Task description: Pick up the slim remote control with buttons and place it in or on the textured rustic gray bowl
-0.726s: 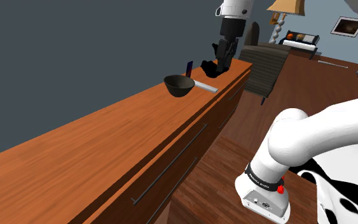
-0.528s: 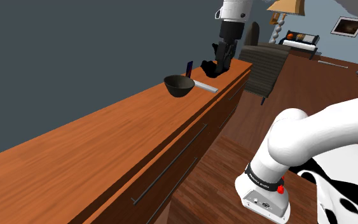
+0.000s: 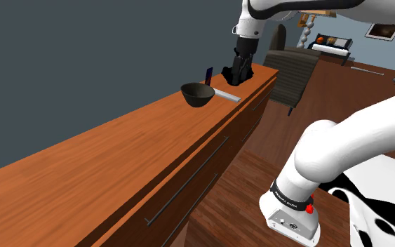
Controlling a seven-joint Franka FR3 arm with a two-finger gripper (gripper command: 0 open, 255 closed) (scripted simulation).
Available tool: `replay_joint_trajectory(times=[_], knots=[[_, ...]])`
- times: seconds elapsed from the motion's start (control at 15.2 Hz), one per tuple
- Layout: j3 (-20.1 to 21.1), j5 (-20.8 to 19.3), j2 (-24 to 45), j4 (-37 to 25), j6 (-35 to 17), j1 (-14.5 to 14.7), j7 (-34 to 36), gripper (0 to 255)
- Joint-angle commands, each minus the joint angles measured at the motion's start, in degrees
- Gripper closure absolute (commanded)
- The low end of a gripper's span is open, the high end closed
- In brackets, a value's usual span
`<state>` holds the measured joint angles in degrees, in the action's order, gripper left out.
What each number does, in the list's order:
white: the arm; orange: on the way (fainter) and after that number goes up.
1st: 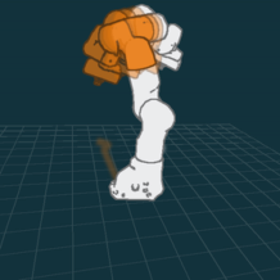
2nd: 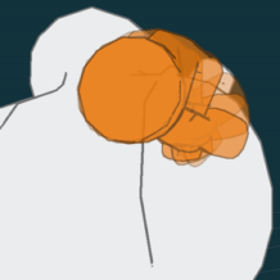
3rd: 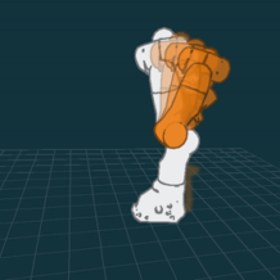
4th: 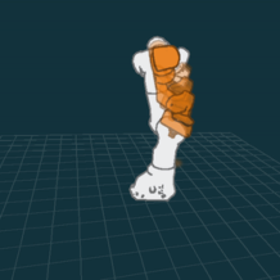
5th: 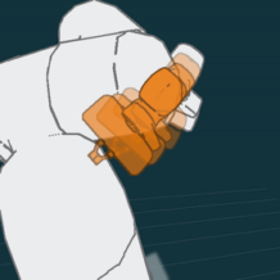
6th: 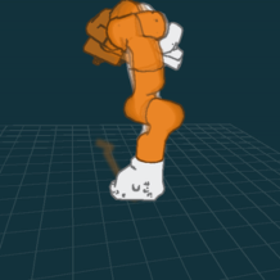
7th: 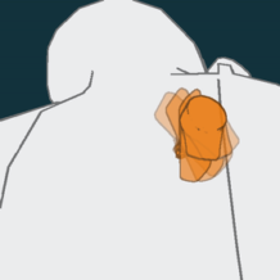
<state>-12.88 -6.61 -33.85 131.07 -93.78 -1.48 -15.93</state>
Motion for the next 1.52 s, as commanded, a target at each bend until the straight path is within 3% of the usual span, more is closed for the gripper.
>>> replay_joint_trajectory(times=[0.0,0.4,0.73,1.12,1.45], knots=[[-1.77,-0.66,2.75,-0.49,-2.7,-0.34,-1.75,0],[-7.36,-1.19,12.5,-3.53,-10.34,-1.19,-7.6,0],[-11.64,0.68,22.0,-8.03,-15.81,-1.8,-13.13,0],[-15.57,6.08,34.87,-15.84,-20.55,-3.34,-20.73,0],[-16.72,12.29,46.38,-24.58,-22.34,-6.55,-27.07,0]])
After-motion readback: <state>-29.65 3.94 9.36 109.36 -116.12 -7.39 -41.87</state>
